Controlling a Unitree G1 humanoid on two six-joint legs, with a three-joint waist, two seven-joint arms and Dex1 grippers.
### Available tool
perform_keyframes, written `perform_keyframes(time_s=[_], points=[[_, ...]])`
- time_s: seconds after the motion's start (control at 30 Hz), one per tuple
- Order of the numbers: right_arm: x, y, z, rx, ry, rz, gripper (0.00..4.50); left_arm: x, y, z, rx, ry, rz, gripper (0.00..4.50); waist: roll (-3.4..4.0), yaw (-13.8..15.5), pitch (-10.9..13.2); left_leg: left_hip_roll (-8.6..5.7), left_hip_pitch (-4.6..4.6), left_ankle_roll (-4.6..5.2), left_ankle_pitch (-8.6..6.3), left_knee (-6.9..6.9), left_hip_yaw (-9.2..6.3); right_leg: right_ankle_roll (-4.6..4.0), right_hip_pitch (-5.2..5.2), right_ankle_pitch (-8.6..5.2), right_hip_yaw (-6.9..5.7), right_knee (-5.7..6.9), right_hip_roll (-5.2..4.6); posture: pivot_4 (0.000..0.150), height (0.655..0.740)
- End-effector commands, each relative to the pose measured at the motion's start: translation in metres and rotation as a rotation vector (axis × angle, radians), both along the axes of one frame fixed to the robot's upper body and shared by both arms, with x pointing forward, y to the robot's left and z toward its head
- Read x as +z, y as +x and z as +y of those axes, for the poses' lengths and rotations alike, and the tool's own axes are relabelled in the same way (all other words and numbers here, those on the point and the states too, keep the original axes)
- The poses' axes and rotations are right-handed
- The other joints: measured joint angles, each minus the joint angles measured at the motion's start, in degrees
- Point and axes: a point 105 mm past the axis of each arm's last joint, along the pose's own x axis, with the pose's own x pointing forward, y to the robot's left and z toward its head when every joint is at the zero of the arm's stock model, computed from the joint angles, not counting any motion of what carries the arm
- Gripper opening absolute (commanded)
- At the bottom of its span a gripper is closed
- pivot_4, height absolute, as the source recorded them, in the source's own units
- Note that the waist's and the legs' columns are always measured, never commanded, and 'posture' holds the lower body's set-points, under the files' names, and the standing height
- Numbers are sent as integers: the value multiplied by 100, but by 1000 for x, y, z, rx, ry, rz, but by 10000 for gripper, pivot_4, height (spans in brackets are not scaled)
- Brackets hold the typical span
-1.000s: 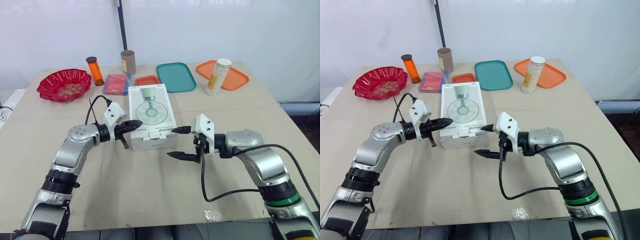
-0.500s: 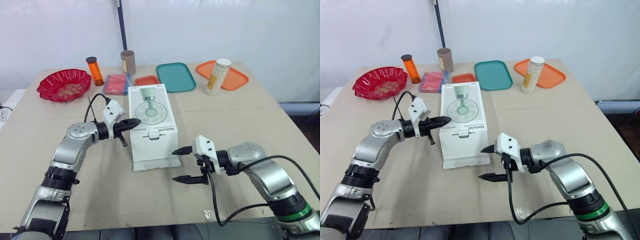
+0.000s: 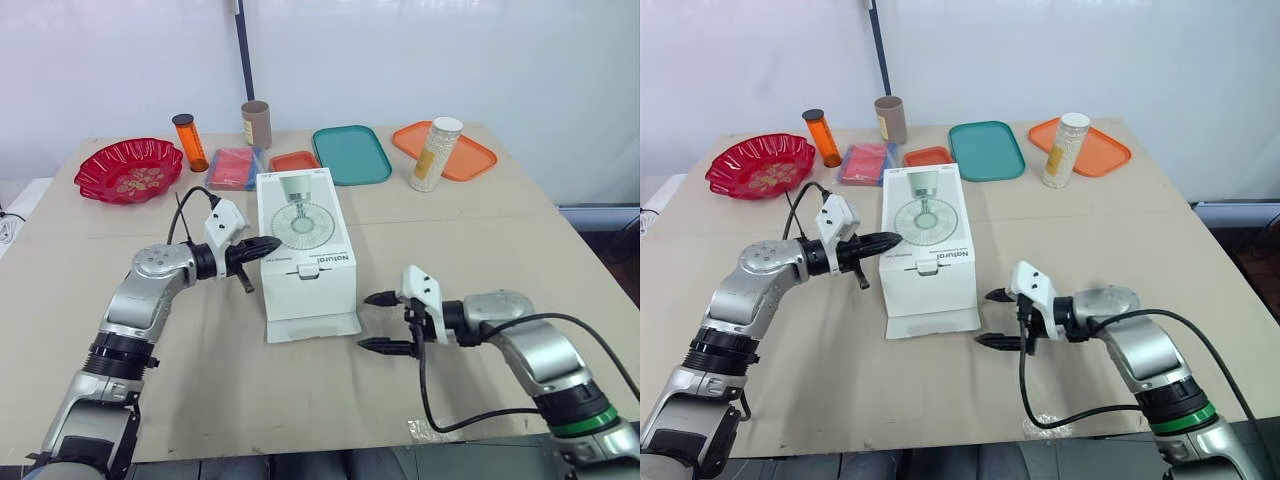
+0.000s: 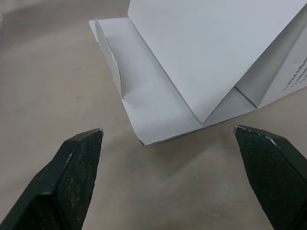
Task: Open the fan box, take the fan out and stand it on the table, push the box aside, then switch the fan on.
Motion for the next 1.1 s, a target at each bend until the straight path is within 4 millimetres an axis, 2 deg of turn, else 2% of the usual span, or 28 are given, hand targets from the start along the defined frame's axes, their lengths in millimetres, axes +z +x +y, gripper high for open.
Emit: perform_keyframes(time_s=[0.03, 0.17, 0.4, 0.53, 0.67, 0.73, 0.87, 1.1], points=[[11, 2, 15, 52, 30, -54, 45000, -2, -1, 3, 12, 15, -8, 504, 0, -3, 0, 0, 0, -4, 2, 0, 0, 0, 0, 0, 0, 0, 0, 1500, 7384], [28, 0, 26, 107, 97, -83, 45000, -4, -2, 7, 16, 25, -2, 504, 0, 3, 0, 0, 0, -9, 5, 0, -1, 0, 0, 0, 0, -1, 0, 1500, 7384], [47, -20, 25, 203, 171, -51, 45000, -6, -1, 12, 22, 43, -1, 504, 0, 1, 0, 0, 0, -5, 3, 0, -1, 0, 0, 0, 0, -1, 0, 1500, 7384], [84, -23, 33, 224, 355, -33, 45000, -5, 1, 14, 22, 49, -4, 504, 0, -4, 0, 1, 2, 7, -4, 0, -1, -1, 0, 1, 1, 1, 1, 1500, 7384], [106, -12, 40, 175, 478, -47, 45000, -6, -1, 18, 22, 54, -3, 504, 0, -8, -1, 3, 4, 12, -7, -1, 0, -3, 0, 2, 1, 1, 2, 1500, 7384], [107, -5, 44, 148, 490, -49, 45000, -6, -3, 21, 25, 55, -3, 504, 0, -4, -1, 4, 4, 11, -6, -2, -1, -3, 0, 2, 0, 1, 2, 1500, 7384], [95, 6, 52, 104, 440, -64, 45000, -3, -4, 28, 46, 47, -10, 504, -1, -9, -2, 3, 4, 6, -4, -2, 2, -3, -3, 2, -1, 1, 1, 1500, 7384], [79, 30, 58, -12, 384, -86, 45000, 15, -8, 49, 132, -21, -36, 504, -2, -12, -1, 5, 4, 11, -6, -4, 5, -4, -8, 3, -1, 4, 1, 1500, 7384]])
